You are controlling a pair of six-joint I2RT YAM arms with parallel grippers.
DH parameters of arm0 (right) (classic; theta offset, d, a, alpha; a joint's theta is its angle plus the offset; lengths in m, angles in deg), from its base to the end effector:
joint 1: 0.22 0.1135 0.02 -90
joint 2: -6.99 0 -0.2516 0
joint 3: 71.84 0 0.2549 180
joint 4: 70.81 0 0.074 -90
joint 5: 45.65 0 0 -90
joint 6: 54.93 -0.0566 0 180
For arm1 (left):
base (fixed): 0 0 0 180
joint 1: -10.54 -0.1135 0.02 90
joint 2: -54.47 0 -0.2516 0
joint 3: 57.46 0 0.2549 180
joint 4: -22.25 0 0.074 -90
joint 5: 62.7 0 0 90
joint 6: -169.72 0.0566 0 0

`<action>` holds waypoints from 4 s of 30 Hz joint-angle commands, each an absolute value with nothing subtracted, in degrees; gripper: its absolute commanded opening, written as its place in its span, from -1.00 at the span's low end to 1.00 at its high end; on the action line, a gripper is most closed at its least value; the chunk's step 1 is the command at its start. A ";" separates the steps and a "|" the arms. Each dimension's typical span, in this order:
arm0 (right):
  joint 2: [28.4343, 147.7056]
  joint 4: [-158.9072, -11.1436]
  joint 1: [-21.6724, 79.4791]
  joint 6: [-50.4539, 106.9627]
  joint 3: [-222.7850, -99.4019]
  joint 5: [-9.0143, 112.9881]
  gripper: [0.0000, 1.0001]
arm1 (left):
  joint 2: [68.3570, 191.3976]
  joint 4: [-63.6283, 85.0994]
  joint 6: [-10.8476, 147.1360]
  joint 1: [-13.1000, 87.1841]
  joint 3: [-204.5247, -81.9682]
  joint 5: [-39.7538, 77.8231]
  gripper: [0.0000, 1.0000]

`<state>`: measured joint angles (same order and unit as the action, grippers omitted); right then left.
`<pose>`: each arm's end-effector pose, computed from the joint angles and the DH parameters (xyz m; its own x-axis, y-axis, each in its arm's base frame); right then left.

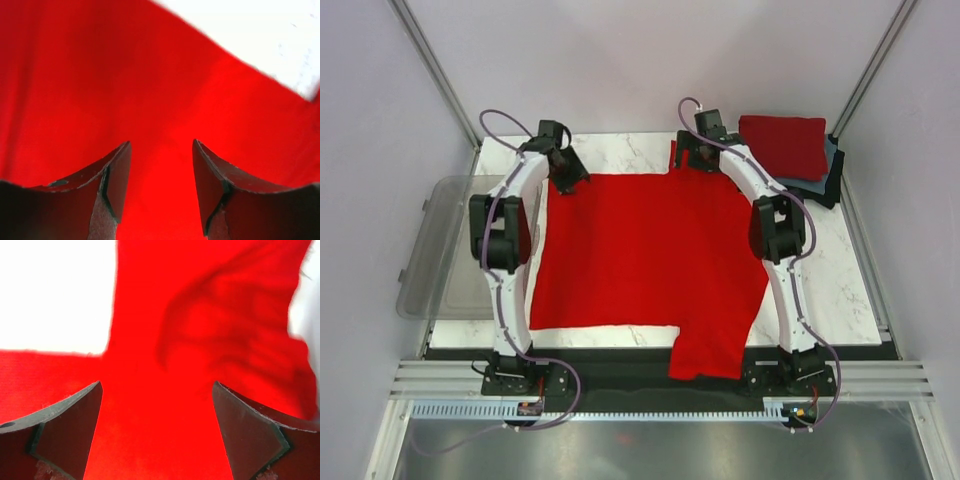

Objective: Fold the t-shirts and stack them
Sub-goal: Flatten the tshirt out, then fold the tshirt

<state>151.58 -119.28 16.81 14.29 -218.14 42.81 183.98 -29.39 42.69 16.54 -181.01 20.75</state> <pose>0.5448 0.1653 0.1718 -0.7489 0.1415 -0.6474 -0.0101 0.9744 0.2247 0.4999 -0.0590 0.1712 -0.7695 -0.5207 -0.3698 -0.3743 0.8368 -0.3996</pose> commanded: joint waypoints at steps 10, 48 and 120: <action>89.77 -116.77 26.13 3.38 -167.50 29.77 0.96 | 124.37 -33.44 40.97 22.57 -132.98 31.24 0.18; 63.57 -128.83 58.93 -39.91 -120.70 17.71 0.96 | 109.92 -36.72 3.69 32.52 -97.00 47.00 0.07; 73.08 -127.59 51.36 -36.47 -114.91 18.50 0.65 | 96.22 -33.91 11.17 34.80 -97.53 46.72 -0.96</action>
